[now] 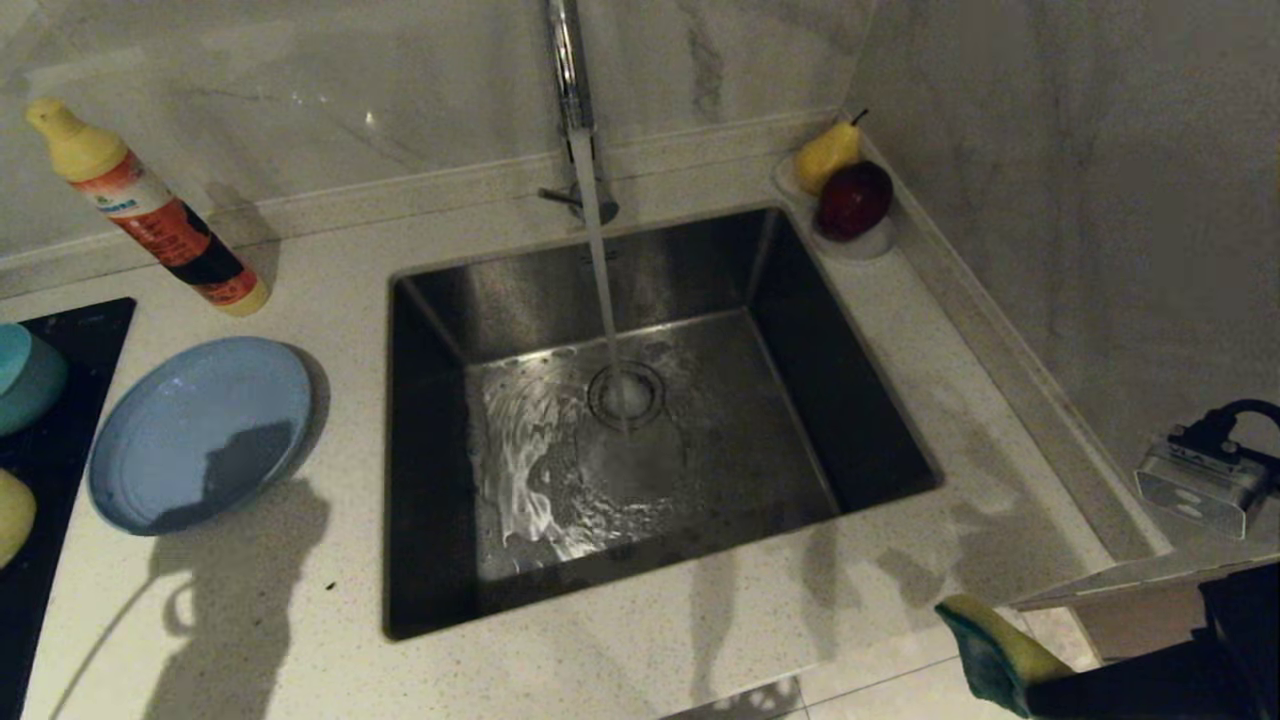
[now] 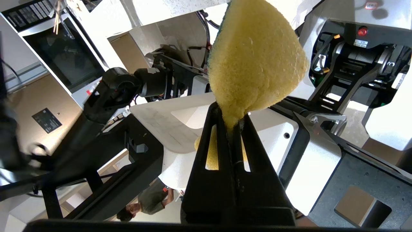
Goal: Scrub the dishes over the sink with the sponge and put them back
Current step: Put down the sponge
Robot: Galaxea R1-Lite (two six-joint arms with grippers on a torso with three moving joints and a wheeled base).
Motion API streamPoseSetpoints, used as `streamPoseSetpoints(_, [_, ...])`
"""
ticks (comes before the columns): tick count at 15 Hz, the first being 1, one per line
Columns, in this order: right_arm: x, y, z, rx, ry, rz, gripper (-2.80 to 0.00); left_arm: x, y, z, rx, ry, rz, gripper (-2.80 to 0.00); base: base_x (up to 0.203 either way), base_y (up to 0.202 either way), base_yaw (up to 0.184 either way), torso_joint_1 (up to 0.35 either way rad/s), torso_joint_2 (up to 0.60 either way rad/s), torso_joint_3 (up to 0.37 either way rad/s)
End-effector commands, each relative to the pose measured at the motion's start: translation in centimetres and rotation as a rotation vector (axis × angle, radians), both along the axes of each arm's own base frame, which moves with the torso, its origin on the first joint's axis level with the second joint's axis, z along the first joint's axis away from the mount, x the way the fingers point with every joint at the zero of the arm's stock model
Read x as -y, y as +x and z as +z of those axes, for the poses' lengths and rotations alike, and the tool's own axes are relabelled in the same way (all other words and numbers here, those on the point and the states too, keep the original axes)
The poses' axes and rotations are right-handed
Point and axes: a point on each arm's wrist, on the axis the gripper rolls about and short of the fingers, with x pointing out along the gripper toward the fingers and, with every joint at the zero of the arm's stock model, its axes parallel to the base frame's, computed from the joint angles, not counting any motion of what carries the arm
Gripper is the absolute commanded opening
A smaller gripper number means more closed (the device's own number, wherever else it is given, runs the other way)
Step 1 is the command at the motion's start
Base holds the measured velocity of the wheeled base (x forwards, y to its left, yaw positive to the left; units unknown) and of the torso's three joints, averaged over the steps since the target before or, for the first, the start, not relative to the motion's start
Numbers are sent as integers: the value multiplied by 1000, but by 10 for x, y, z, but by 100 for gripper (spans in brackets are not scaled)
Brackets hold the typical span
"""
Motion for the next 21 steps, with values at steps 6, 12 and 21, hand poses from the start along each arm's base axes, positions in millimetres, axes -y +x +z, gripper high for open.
streamPoseSetpoints(6, [2, -6, 3, 17, 13, 5, -280, 3, -39, -107, -13, -45, -95, -280, 0, 0, 0, 0, 0, 0])
streamPoseSetpoints(12, [7, -16, 7, 43, 24, 0, -280, 7, -46, -168, -35, 12, -291, -280, 0, 0, 0, 0, 0, 0])
streamPoseSetpoints(21, [7, -15, 7, 78, -22, -40, -280, 6, -47, -174, 70, -132, -296, -280, 0, 0, 0, 0, 0, 0])
